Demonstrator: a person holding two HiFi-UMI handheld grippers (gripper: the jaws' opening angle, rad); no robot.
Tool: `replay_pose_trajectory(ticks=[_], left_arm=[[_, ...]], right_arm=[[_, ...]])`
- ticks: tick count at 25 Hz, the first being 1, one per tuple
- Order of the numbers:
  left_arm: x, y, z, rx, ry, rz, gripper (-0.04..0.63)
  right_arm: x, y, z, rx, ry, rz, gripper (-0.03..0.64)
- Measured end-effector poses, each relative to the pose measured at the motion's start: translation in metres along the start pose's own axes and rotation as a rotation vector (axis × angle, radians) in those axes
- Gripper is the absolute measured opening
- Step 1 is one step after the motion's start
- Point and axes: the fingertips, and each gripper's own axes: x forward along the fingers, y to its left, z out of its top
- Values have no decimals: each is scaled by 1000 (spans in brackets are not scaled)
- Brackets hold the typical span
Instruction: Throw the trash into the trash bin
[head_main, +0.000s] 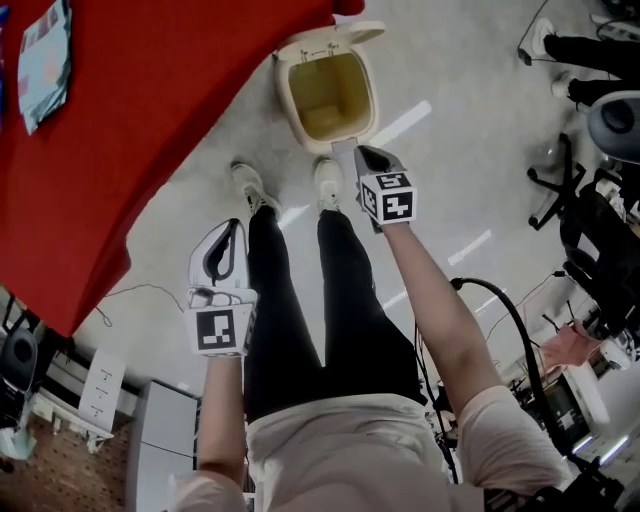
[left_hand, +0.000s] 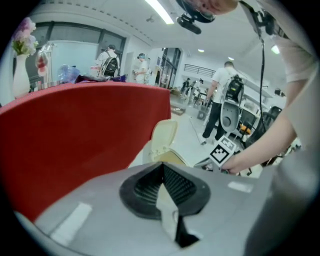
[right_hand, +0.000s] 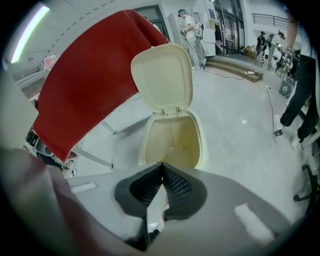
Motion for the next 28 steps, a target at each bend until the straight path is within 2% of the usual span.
replay_pose_trajectory(ticks=[6,12,17,28], left_arm=[[-27,-12,35,21,-43,-39,6],[-62,-32,68,45,-47,-61,6],[-98,-45,104,88,-67,-87,6],[-163,-41,158,134,-105,-98,6]], right_arm=[[-57,14,26,-11,-32,6,2],[-131,30,50,9,-87,-4,2],[-191,55,74,-20,-136,17,2],[-300,103,122,-57,-277,52,2]])
